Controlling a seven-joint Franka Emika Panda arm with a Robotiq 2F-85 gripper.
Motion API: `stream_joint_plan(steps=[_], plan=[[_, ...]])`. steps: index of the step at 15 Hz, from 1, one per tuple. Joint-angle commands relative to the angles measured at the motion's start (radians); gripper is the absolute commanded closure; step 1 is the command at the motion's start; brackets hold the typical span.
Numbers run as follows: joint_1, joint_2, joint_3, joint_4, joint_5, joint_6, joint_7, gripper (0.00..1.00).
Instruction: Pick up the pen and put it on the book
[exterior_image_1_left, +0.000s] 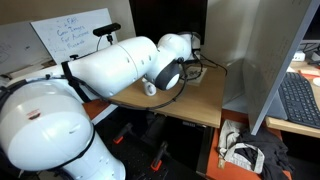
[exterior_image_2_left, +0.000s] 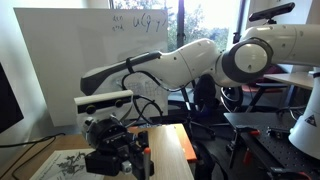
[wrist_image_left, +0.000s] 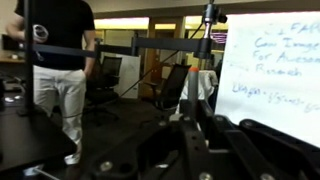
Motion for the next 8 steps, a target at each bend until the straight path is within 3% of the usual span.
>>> stream_joint_plan(steps=[1,5,8], plan=[[-0.009,-0.025,-0.005,-0.083,0.006,-0.02,0.047,0.97],[0.0,-0.032,-0.044,-0.119,-0.034,0.017,0.056,0.97],[0.017,-0.027,-0.088,-0.099,-0.086,0.067,-0.013,0.97]])
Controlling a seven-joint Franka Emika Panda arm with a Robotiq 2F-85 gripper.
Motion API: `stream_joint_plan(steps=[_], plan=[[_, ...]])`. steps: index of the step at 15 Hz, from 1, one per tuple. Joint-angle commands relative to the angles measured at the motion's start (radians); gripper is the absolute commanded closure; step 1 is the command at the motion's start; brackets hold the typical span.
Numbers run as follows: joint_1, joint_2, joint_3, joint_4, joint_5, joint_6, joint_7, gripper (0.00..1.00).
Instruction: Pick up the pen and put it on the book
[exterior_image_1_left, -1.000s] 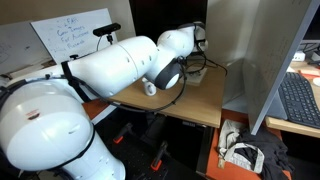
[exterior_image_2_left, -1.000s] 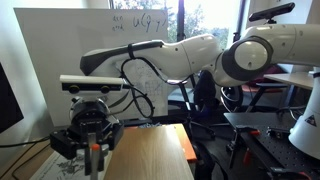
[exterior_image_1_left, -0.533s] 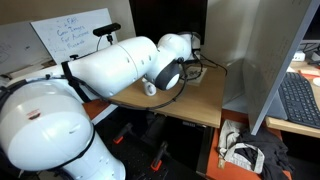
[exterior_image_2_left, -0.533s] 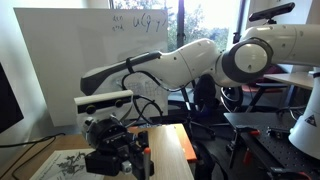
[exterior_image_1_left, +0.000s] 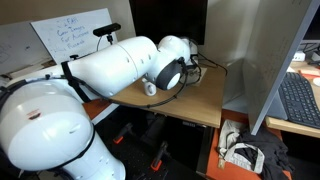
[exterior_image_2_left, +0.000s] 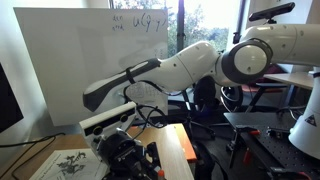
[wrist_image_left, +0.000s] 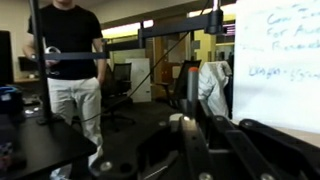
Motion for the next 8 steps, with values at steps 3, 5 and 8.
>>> stream_joint_plan(steps=[3,5,8], plan=[[0.009,-0.013,-0.047,-0.011,-0.066,0.108,-0.107,0.97],[0.005,-0.018,-0.05,-0.024,-0.06,0.145,-0.108,0.61],[0.008,-0.047,-0.062,-0.033,-0.081,0.181,-0.123,0.39]])
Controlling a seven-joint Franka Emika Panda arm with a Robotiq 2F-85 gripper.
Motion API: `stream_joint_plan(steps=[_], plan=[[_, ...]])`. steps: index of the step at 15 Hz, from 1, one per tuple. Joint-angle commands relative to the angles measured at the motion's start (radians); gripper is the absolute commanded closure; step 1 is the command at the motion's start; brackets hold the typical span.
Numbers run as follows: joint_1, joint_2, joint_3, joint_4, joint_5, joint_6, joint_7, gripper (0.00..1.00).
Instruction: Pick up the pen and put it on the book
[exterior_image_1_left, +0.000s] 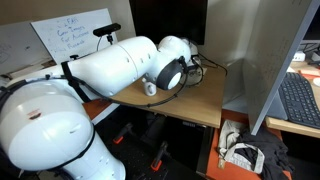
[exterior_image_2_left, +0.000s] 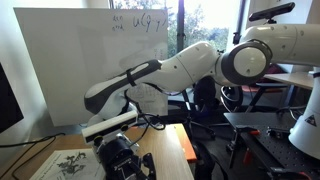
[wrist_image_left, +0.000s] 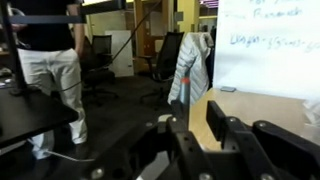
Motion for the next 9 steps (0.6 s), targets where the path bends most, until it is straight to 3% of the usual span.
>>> stream_joint_plan(steps=[1,5,9], plan=[[0.004,-0.062,-0.027,-0.035,-0.038,0.032,-0.046,0.32],[-0.024,-0.136,-0.013,-0.059,-0.032,0.034,-0.085,0.02],[-0.039,-0.199,-0.022,-0.077,-0.033,0.059,-0.07,0.0]])
